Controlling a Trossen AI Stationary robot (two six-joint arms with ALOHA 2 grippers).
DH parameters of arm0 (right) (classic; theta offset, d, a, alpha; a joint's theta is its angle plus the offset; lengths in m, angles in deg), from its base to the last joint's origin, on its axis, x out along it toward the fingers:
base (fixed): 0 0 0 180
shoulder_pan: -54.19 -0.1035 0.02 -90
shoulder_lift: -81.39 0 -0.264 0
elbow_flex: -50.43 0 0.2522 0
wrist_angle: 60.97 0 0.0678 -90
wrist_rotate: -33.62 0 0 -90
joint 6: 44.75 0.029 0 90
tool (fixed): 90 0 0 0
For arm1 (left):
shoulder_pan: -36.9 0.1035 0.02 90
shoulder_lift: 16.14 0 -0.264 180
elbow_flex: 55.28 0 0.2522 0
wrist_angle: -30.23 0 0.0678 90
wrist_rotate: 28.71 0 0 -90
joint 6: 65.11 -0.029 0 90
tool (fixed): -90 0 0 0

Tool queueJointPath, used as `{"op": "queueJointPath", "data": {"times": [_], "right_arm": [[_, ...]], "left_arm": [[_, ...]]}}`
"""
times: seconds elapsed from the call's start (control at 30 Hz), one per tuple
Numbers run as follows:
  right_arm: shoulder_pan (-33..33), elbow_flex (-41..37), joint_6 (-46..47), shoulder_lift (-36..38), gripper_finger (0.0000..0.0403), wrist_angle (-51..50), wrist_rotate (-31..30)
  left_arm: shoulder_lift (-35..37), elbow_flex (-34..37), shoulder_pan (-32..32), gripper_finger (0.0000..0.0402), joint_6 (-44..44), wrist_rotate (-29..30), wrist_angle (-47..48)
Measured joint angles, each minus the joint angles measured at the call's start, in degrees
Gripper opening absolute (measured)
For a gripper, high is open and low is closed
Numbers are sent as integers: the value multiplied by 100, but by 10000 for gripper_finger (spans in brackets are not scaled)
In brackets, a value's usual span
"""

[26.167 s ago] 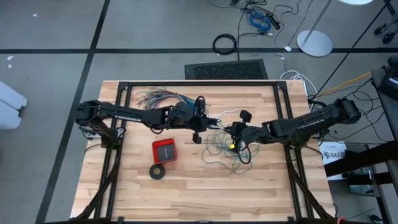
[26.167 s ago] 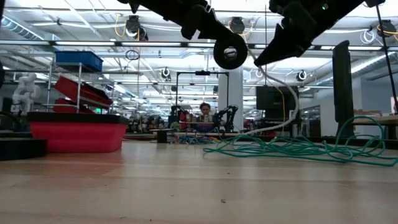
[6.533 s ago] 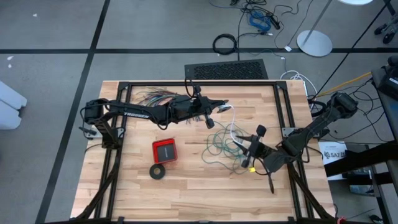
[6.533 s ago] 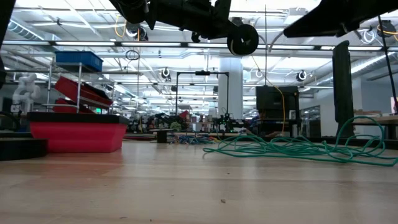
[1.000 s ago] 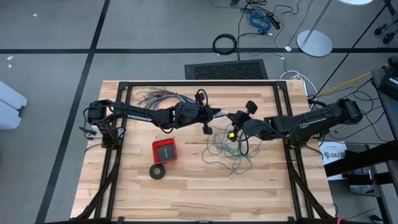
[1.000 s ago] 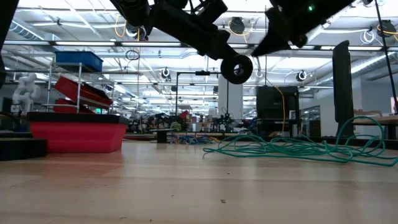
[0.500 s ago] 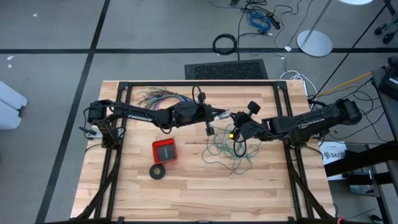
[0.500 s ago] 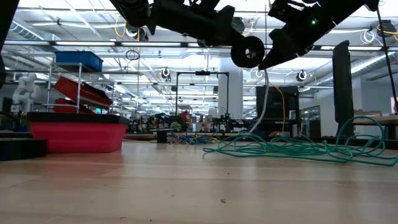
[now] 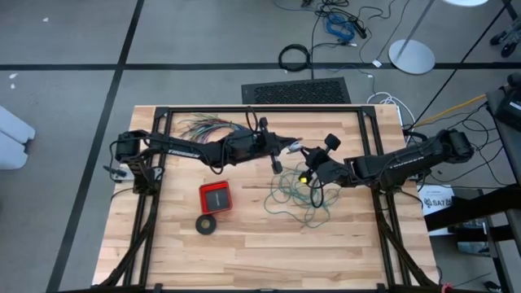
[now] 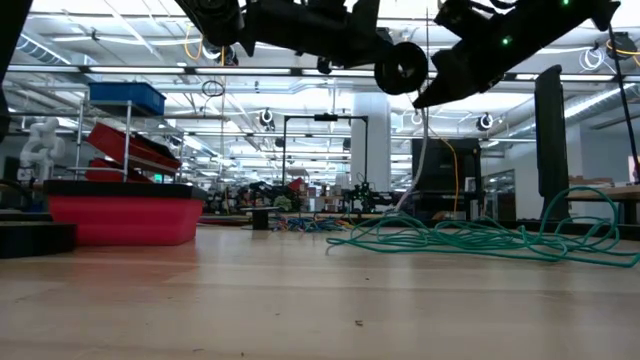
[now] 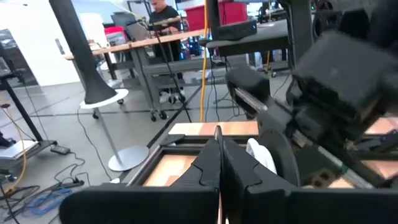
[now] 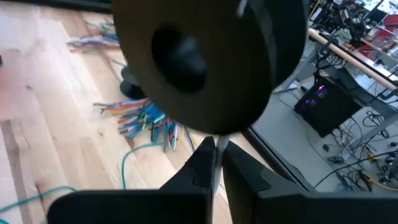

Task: Coil cords
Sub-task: Coil the white wire onto the spool

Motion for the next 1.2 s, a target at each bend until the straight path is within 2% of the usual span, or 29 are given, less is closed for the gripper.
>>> {"op": "queueJointPath", "data": {"times": [0.23, 0.83, 1.2], "right_arm": [[-209, -8, 324, -5, 6, -436, -351], [-674, -719, 1517, -5, 13, -368, -847], [-831, -1009, 1985, -12, 13, -402, -823]], "left_arm": [[7, -2, 21, 0, -110, 70, -42], [7, -6, 44, 0, -128, 136, -236], [39, -34, 48, 0, -128, 249, -425]]}}
